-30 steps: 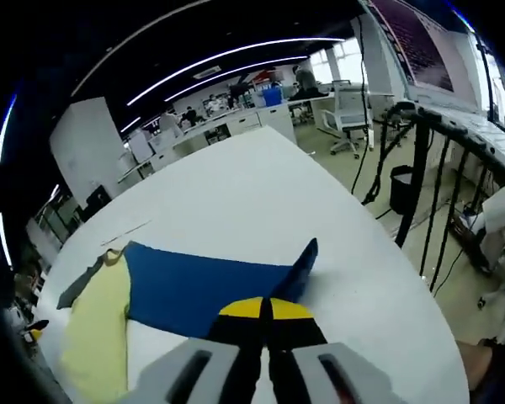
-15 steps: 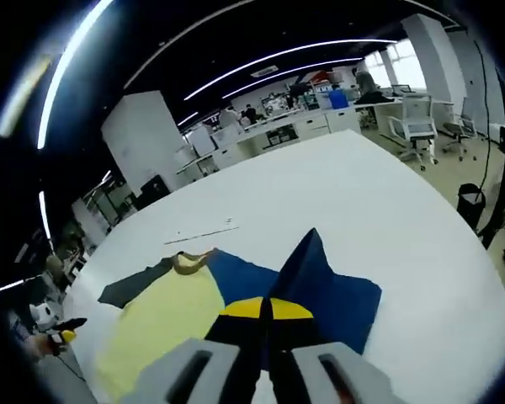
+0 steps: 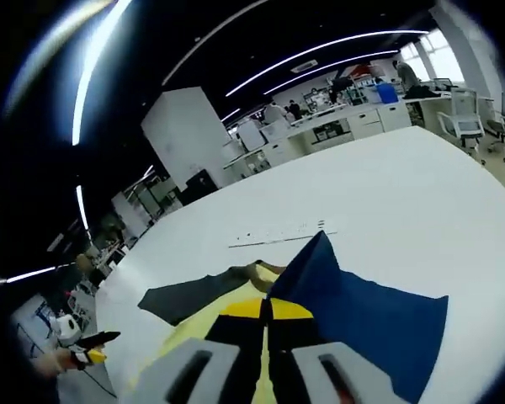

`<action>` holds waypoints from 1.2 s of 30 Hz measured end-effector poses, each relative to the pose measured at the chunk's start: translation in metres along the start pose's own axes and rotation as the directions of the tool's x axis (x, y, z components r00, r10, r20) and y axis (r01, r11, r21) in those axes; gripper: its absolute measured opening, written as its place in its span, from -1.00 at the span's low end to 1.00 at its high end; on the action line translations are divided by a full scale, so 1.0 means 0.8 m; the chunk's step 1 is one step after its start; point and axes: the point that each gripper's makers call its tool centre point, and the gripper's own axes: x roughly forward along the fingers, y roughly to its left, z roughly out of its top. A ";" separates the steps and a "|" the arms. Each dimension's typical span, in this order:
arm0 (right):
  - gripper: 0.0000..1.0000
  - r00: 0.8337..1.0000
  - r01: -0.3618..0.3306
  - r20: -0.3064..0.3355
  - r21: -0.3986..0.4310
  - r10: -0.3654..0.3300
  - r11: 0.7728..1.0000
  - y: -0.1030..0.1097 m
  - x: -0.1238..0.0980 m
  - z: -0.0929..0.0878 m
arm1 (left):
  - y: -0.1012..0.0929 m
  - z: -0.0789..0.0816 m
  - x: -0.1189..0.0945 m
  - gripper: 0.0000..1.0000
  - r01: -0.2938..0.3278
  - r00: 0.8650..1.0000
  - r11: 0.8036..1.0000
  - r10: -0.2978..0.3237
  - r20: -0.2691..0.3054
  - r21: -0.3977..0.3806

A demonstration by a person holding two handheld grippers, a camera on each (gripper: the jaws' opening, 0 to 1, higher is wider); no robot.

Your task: Fold the garment on the visible template until the final outline fits inside the template.

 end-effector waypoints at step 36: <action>-1.00 0.941 -0.181 -0.319 -0.201 0.110 0.963 0.123 0.164 -0.125 | 0.029 -0.009 -0.005 0.51 -0.028 0.999 0.996 0.031 0.034 -0.082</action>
